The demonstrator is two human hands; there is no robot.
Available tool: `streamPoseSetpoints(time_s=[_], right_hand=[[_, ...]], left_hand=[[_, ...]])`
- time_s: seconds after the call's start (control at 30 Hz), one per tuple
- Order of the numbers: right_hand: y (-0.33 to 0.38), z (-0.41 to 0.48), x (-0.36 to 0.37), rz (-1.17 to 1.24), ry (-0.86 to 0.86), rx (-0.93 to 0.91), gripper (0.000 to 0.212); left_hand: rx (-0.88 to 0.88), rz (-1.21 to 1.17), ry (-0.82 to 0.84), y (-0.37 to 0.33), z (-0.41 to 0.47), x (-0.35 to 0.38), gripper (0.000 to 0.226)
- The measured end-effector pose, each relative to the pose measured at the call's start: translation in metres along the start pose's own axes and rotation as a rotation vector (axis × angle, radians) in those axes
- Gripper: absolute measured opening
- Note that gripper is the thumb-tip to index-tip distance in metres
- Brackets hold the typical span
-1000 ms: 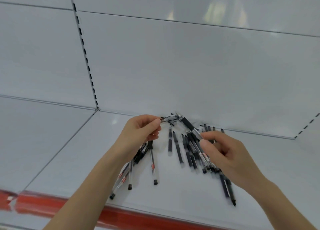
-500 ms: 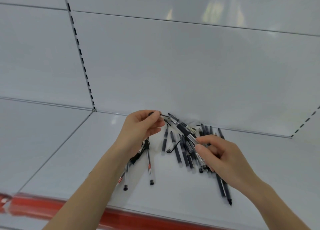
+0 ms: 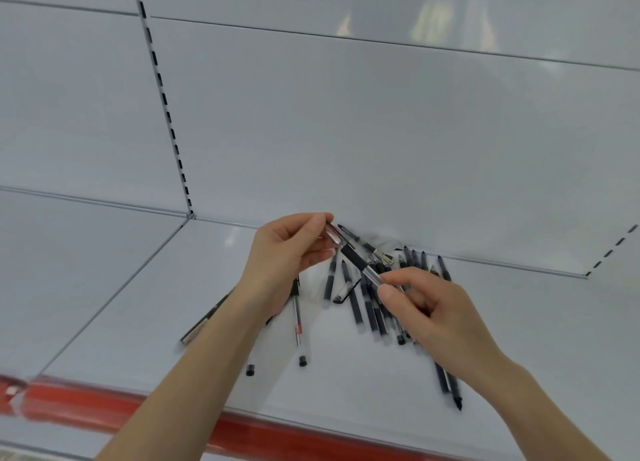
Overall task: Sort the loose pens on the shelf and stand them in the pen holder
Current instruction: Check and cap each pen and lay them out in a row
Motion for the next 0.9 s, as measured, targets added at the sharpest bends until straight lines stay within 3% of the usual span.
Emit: streamPoseSetpoints(time_s=[0.37,0.57,0.77,0.9], right_hand=[[0.000,0.003,0.005,0.036,-0.076,-0.022,0.012],[-0.012,0.017,0.018,0.007,0.132,0.115,0.028],[-0.032,0.035,0.018,-0.258,0.114,0.075,0.020],[-0.038,0.039,0.036,-0.469,0.211,0.077,0.022]], left_hand=[[0.166,0.044,-0.053,-0.012,-0.006,0.011,0.015],[0.080,0.067,-0.133,-0.001,0.003,-0.008,0.012],[0.075,0.264,-0.210,-0.012,0.012,-0.042,0.008],[0.105,0.575,-0.226,-0.024,0.017,-0.065,0.010]])
Point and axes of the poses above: each hand's wrist, its own z-axis towards the middle knuckle, its own x-axis out of the palm, y = z × x, the point moved 9 cm from there along z, towards the middle knuckle, and after that the axes turned 9 degrees about -z, right-handed, at the moved point
